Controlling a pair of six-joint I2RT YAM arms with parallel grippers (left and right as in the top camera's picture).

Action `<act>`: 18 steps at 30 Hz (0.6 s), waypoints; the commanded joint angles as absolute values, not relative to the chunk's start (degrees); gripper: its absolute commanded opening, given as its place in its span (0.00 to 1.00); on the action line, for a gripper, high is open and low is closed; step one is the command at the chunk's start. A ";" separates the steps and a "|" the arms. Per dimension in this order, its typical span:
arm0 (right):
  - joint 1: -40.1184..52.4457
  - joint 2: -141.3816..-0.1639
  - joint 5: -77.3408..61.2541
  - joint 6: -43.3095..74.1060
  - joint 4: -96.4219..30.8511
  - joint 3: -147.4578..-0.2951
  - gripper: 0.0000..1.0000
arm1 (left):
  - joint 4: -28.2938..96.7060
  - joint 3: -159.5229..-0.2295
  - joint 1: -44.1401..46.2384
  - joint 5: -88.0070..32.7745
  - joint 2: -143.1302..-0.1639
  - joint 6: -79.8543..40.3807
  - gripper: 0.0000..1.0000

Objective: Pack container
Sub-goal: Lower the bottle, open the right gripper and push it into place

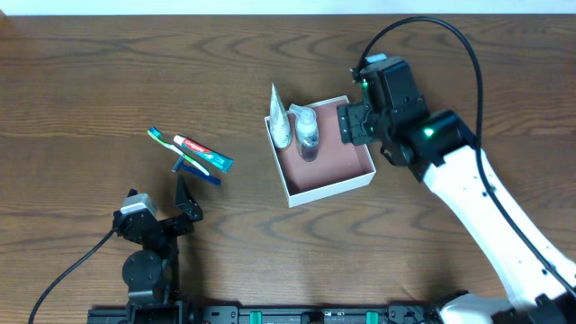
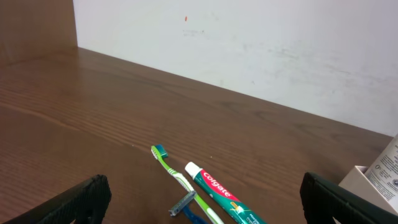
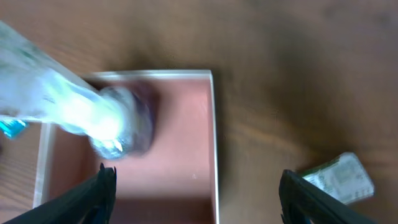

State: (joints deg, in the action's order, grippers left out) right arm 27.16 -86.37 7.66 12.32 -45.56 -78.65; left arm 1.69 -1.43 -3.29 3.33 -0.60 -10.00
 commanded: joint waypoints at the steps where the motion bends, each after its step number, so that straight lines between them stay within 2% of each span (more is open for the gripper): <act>1: 25.93 -89.76 5.74 15.14 -47.55 -78.50 0.83 | 3.81 -0.23 -3.53 3.84 -0.34 -8.82 0.98; 10: 25.82 -98.50 5.76 17.69 -51.31 -78.37 0.83 | 3.81 -0.23 -3.53 3.84 -0.34 -8.82 0.98; 18: 25.67 -101.38 6.44 19.97 -51.11 -76.01 0.62 | 3.81 -0.23 -3.53 3.81 -0.34 -8.82 0.98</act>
State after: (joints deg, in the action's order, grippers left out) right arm 26.09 -101.34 5.82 18.20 -51.29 -76.88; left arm 1.69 -1.43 -3.29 3.33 -0.60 -10.00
